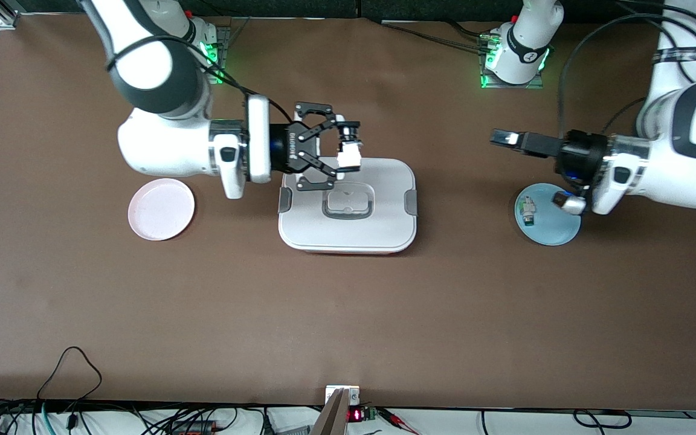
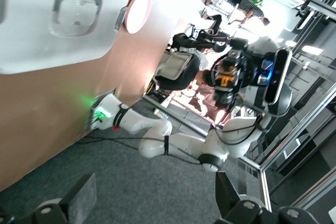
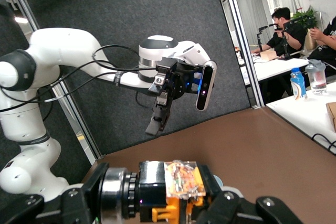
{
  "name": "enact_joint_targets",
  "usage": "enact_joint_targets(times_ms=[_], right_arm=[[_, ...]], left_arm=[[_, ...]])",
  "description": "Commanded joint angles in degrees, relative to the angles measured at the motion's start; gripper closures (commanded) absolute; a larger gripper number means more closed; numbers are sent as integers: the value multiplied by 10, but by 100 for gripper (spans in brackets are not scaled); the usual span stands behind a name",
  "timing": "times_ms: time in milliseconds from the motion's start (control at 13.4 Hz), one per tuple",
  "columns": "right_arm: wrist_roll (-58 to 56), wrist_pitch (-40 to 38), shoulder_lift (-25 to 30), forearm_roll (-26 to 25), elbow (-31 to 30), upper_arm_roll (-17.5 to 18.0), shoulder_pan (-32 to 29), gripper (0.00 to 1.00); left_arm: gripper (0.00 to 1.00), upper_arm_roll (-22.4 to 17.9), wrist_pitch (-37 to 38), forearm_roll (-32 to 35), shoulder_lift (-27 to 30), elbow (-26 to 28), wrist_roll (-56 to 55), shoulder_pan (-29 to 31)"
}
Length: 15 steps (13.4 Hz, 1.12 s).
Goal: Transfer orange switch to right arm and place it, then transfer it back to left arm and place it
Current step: 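Hold the switch over the box while the left gripper reaches toward it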
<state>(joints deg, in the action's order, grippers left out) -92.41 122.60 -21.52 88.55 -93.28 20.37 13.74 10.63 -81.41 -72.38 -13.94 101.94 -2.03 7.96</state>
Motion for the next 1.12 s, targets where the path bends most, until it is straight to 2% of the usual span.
enact_joint_targets(times_ms=[0,74,223,595,1042], right_arm=[[-10,37,-21,31,20,0,27,76],[-11,46,-29,34,30,0,35,76],[-18,60,-48,33,46,0,49,76],[-21,84,-73,33,82,0,62,76],[-15,106,-76,32,88,-2,74,76]], left_arm=[[1,40,-77,-38,25,43,15,-2],[1,64,-128,-47,41,61,15,-2],[1,94,-160,-93,50,87,13,-1],[2,171,-310,-178,44,95,8,-3],[3,176,-328,-181,19,87,14,-4]])
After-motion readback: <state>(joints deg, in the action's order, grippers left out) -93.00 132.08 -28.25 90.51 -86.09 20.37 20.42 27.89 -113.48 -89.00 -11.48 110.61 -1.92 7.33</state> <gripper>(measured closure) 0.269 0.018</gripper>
